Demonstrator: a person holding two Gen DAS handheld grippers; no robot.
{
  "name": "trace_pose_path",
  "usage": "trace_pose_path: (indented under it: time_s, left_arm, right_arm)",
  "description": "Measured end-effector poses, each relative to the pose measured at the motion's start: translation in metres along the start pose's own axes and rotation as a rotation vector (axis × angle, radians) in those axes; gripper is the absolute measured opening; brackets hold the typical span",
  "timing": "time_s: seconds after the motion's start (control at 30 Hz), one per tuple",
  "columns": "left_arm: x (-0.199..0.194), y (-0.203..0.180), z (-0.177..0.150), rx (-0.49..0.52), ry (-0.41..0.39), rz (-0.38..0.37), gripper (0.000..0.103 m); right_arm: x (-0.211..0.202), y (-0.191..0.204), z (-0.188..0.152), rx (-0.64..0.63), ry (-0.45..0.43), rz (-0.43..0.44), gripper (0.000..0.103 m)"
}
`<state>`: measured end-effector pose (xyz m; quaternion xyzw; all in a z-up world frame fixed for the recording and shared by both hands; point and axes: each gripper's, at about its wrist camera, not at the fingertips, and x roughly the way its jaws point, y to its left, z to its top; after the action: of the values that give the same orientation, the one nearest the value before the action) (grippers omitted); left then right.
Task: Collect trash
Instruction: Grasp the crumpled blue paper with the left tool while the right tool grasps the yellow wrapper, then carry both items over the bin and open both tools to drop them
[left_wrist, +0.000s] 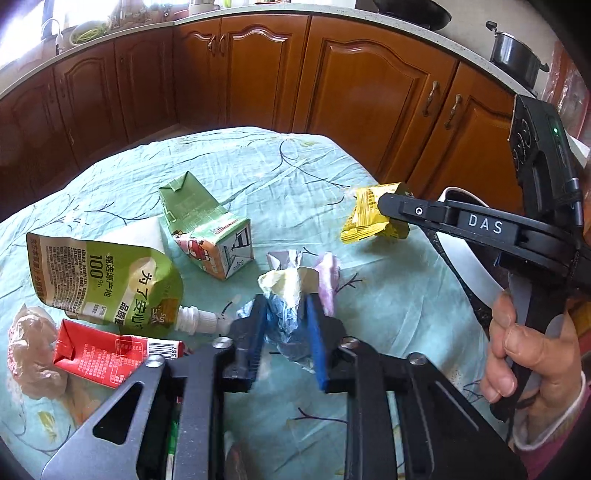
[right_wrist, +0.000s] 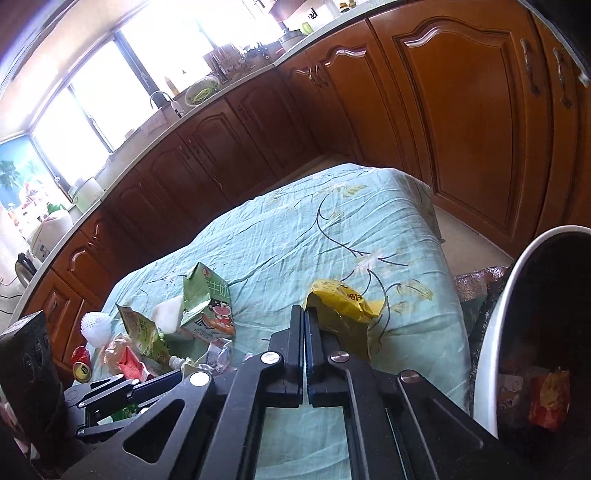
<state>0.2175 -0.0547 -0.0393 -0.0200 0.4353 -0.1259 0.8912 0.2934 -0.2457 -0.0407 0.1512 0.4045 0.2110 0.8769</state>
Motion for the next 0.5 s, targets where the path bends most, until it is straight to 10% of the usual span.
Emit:
trace_pose_path:
  time_s: [0.5]
  left_arm:
    - [-0.027,-0.034,-0.004,0.004,-0.051,-0.115,0.014]
  right_arm:
    - [-0.113,-0.027,-0.034,0.048,-0.111,-0.009,0.0]
